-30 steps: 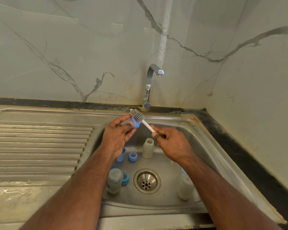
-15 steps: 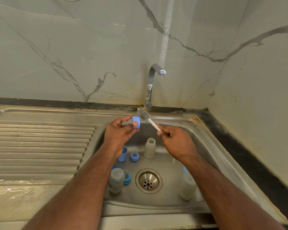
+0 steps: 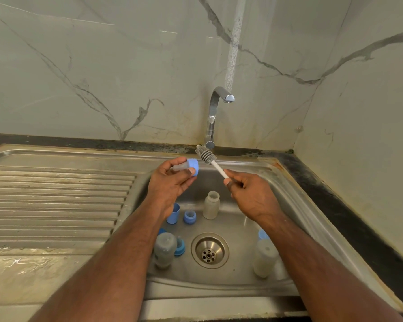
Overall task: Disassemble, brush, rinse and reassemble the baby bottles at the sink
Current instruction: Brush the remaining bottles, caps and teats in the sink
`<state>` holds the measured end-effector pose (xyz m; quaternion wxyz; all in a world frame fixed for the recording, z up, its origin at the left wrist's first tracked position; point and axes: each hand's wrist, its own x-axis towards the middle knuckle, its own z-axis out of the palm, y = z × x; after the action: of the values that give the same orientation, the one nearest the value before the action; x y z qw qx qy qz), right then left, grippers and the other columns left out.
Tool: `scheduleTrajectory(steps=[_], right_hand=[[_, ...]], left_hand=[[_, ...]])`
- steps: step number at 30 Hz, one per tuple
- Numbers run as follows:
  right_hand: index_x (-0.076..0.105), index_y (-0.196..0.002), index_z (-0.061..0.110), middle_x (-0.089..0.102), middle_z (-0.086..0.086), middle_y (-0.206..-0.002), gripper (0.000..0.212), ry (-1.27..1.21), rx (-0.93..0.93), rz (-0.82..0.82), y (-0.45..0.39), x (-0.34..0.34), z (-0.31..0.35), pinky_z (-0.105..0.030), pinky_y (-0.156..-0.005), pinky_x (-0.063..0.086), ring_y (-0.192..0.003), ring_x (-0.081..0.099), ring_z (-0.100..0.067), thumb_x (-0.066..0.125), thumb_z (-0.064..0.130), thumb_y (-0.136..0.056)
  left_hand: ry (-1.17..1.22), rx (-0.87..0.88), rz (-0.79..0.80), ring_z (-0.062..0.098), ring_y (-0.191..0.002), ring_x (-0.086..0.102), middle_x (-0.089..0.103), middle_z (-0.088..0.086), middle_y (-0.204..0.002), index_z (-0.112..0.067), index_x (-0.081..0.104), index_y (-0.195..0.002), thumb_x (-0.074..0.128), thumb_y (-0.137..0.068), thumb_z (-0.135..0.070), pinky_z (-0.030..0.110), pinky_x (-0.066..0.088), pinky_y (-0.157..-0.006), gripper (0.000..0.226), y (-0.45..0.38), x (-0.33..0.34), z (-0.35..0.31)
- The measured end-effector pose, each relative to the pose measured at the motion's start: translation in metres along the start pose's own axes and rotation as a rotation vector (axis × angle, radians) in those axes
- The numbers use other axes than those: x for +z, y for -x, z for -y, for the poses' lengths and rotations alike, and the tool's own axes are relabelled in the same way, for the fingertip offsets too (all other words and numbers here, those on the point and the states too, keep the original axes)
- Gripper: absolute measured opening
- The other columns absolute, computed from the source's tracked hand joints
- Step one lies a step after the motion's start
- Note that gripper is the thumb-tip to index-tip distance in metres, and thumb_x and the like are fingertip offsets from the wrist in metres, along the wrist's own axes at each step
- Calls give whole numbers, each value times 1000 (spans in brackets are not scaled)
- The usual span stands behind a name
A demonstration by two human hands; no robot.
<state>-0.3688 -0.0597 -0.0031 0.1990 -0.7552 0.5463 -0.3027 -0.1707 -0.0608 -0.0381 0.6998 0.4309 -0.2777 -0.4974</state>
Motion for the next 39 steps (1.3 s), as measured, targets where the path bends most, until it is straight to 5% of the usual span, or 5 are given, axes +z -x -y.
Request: scheduleTrajectory(steps=[15,19,23,29,39], right_hand=[[66,-128,32,68,0,-79,31,-85,16,46,1,-7,-8,-34,-75,55,-74,62,-17,56,38,-100],[59,-135,39,62,12,-75,35,41,-43,89,5,-10,-7,-18,-59,43,-70,58,-7,56,36,-100],[55,-139,41,69,13,-115,38,234,-181,23,7,-7,1,-24,-79,52,-87,60,-5,54,35,-101],[39,-149,42,57,6,-116,44,573,-276,24,11,-10,19,-28,-76,50,-92,55,-13,43,32,-106],[61,-134,40,68,14,-113,34,229,-162,-14,11,-7,10,-25,-78,52,-85,60,-5,55,35,-100]], left_hand=[[225,-71,-54,32,-111,69,66,22,-123,-4,59,-129,66,-96,-7,39,60,-91,33,-2,-8,-8],[308,-173,-15,35,-111,68,69,26,-116,-1,59,-123,62,-97,-12,42,58,-92,29,2,-11,-13],[284,-204,6,31,-103,71,73,22,-108,-2,63,-117,60,-98,-15,40,58,-88,23,5,-10,-13],[177,-147,-50,25,-99,74,74,19,-113,-5,66,-116,63,-98,-16,32,59,-83,22,0,-9,-10],[118,-95,-82,24,-107,71,74,15,-116,-7,66,-119,70,-94,-16,32,58,-90,26,0,-9,-11]])
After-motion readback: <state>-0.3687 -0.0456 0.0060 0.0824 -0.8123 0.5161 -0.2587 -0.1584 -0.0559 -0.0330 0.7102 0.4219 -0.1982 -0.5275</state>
